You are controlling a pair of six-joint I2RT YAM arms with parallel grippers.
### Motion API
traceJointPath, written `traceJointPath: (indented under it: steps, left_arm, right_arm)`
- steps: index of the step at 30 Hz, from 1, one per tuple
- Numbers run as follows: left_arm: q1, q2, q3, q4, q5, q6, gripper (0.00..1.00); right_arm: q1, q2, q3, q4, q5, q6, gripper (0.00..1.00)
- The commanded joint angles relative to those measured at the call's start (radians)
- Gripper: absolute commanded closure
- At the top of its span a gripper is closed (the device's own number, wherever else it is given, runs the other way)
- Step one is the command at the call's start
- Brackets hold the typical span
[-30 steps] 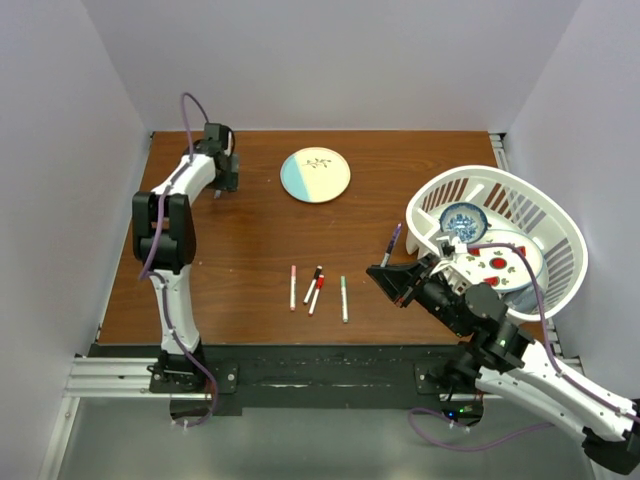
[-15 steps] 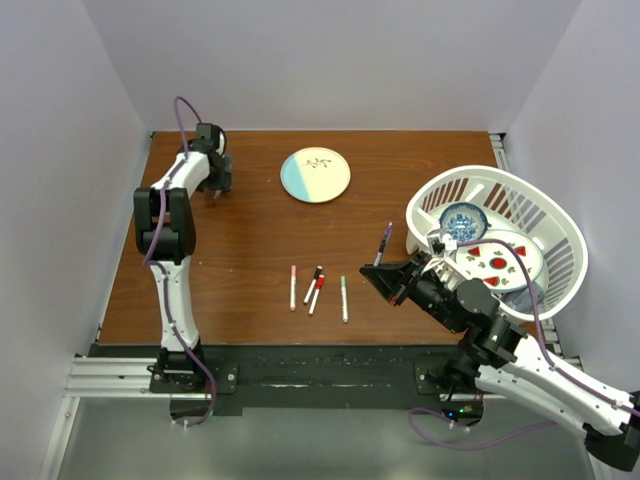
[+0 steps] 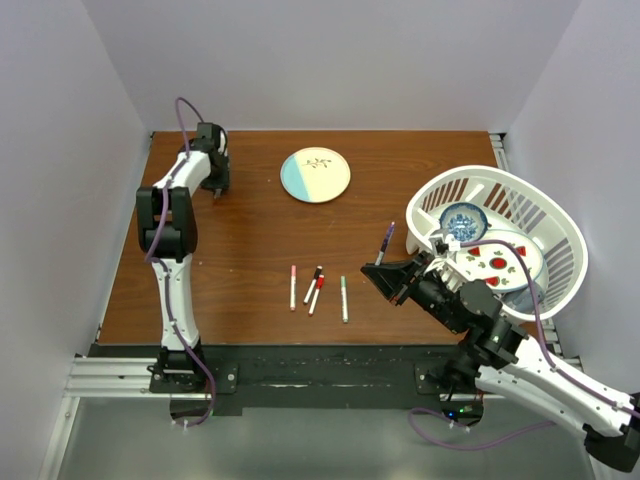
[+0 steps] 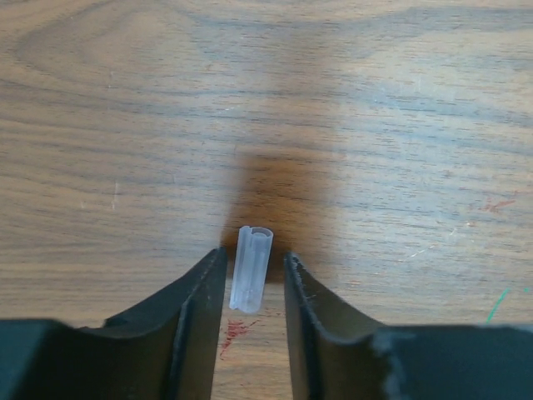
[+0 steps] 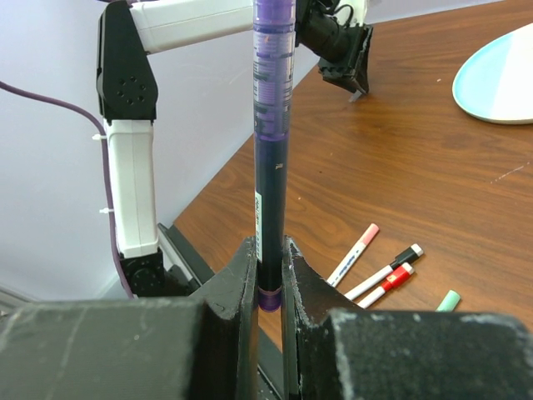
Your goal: Insert the pens into the pen caps
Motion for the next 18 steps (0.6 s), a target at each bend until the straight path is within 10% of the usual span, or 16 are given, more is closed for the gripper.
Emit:
traceJointPath:
  steps: [1, 18]
  left_arm:
    - [0.009, 0.024, 0.013, -0.009, 0.013, -0.015, 0.66]
    - [0.009, -0.172, -0.289, 0.095, 0.181, -0.171, 1.0]
  right_arm:
    - [-0.001, -0.01, 0.006, 0.025, 0.007, -0.006, 1.0]
    - [-0.001, 0.031, 0.043, -0.039, -0.031, 0.032, 1.0]
